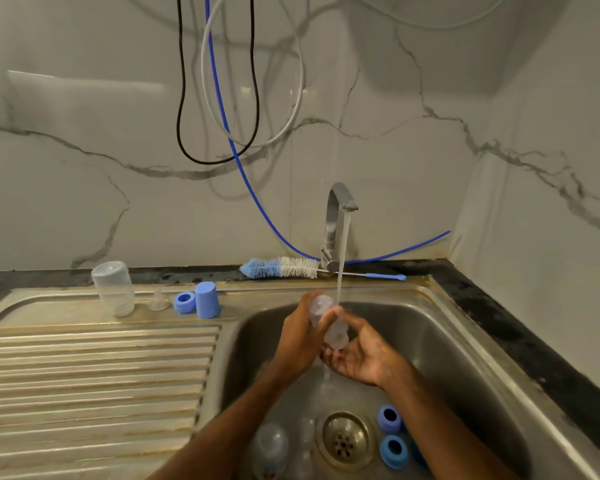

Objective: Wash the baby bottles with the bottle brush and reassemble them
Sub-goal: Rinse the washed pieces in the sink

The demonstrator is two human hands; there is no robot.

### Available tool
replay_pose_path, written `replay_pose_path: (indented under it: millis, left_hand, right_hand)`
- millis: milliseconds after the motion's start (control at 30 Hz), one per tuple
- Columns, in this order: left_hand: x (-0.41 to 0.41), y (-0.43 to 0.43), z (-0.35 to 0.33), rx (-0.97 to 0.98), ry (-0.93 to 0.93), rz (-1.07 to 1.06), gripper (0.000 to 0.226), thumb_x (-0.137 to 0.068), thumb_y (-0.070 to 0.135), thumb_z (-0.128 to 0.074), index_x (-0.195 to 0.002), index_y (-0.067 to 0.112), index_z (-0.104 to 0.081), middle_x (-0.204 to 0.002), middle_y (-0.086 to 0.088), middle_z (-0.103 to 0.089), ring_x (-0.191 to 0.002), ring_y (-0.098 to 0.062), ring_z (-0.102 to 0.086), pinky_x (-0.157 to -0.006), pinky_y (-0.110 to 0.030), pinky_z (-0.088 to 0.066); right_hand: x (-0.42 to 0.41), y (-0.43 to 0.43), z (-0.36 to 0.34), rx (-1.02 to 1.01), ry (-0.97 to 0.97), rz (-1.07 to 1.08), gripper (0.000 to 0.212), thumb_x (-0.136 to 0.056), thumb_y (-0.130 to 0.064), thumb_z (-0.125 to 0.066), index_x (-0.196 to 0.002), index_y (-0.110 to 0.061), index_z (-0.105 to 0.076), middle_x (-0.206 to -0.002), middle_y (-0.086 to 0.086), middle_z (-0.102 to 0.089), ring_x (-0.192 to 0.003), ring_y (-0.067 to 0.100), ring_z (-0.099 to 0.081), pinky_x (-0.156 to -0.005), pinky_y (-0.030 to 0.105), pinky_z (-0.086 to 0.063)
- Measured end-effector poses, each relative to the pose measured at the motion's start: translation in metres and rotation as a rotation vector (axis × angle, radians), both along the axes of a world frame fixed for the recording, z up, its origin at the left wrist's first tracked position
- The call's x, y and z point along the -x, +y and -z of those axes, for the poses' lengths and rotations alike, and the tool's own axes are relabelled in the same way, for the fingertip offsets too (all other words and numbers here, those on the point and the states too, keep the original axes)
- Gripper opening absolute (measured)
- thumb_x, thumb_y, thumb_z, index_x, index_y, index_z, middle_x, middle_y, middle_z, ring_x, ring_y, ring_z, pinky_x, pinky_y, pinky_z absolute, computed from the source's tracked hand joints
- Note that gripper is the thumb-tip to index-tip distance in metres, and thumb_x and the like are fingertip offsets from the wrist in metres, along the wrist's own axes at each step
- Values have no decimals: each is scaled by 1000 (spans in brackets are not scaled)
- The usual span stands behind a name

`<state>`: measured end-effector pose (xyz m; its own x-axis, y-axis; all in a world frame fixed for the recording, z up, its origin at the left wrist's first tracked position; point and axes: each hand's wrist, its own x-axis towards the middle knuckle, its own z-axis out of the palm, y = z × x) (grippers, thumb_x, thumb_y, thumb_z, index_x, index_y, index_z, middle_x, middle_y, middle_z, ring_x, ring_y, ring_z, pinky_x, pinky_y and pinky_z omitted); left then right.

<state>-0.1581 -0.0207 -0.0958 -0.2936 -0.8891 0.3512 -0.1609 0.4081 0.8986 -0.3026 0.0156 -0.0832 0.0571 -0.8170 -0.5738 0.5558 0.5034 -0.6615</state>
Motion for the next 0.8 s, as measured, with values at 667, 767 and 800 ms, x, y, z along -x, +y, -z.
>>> replay_pose_path:
  millis: [667,767,800]
  left_hand:
    - [30,-17,-15,-10,29,-394,32,-81,48,-82,-95,28,-62,-90,11,-67,-82,-4,-64,-68,-25,-54]
    - [39,-15,-21,-106,34,-255,32,-90,43,-75,-107,25,-56,-99,5,-65,-88,-11,-66,-71,-26,-56]
    - [42,-16,-25,-161,48,-175,35,-91,45,-72,-112,22,-54,-100,0,-65,-88,-13,-68,-70,-25,-55]
  right_hand:
    - [14,-4,-8,392,626,-222,64,-79,-43,-80,-134,-18,-59,-117,5,-74,-106,24,-73,-96,52,-56]
    - [11,-7,-9,409,651,-173,52,-90,-34,-72,-135,-14,-57,-119,8,-72,-105,25,-72,-95,52,-57]
    - [11,-7,-9,421,616,-142,42,-97,-29,-63,-134,-11,-56,-119,11,-72,-104,28,-72,-92,51,-59]
